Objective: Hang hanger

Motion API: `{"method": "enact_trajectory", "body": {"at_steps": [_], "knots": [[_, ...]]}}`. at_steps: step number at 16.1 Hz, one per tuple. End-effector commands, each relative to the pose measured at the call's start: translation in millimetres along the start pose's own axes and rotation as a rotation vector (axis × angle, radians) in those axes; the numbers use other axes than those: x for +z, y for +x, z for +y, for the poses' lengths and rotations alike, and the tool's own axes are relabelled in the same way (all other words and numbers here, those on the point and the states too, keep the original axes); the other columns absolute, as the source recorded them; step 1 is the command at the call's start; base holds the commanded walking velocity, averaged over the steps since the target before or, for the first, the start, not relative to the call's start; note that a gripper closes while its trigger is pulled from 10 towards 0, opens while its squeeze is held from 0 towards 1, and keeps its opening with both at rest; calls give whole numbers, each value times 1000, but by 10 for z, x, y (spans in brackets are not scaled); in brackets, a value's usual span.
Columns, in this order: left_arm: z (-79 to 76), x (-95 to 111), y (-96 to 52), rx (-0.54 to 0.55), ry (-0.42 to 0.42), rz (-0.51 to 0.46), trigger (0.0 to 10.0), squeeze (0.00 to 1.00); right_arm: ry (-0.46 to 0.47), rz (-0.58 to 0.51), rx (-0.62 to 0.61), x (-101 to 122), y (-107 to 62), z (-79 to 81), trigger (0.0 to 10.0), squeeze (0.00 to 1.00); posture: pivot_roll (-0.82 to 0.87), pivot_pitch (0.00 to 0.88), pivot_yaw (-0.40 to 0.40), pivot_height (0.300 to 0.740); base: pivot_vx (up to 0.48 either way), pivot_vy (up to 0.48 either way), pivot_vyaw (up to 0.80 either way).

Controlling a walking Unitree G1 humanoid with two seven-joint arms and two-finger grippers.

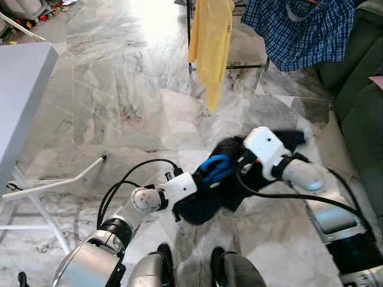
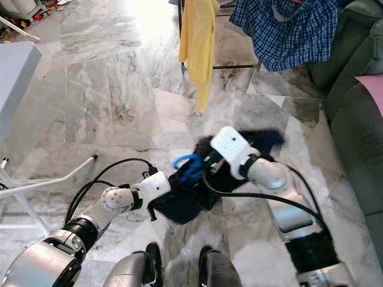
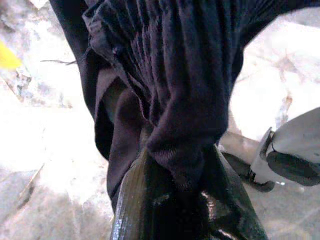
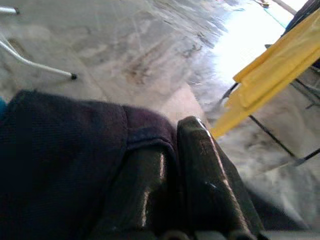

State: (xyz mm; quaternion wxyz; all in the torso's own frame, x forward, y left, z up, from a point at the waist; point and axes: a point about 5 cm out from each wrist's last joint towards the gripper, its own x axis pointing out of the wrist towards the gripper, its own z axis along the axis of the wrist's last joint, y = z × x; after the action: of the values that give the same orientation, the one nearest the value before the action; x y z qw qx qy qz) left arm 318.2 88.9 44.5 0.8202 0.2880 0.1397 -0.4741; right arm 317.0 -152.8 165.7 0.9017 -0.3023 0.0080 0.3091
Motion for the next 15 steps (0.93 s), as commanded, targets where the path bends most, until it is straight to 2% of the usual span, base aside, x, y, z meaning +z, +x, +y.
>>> {"method": "enact_trajectory", "body": {"at_steps": [1, 4, 10, 13, 15], "knots": [[-10, 4, -7, -9, 44, -6, 0, 0, -82, 48, 2, -80, -29, 4, 10000, 1000, -226, 235, 72, 740, 0, 0, 0], [-6, 0, -15, -5, 32, -15, 0, 0, -113, 68, 42, -127, -78, 28, 10000, 1000, -231, 238, 77, 740, 0, 0, 0], [-10, 0, -16, -3, 16, -27, 0, 0, -137, 73, 38, -151, -114, 5, 10000, 1000, -231, 241, 78, 740, 0, 0, 0], [9, -6, -29, 3, 21, -23, 0, 0, -148, 47, 88, -37, -218, -79, 10000, 1000, -228, 242, 82, 740, 0, 0, 0], [41, -16, -49, 13, 20, -17, 0, 0, -178, 72, 145, 1, -324, -132, 10000, 1000, -229, 243, 86, 740, 0, 0, 0]]}}
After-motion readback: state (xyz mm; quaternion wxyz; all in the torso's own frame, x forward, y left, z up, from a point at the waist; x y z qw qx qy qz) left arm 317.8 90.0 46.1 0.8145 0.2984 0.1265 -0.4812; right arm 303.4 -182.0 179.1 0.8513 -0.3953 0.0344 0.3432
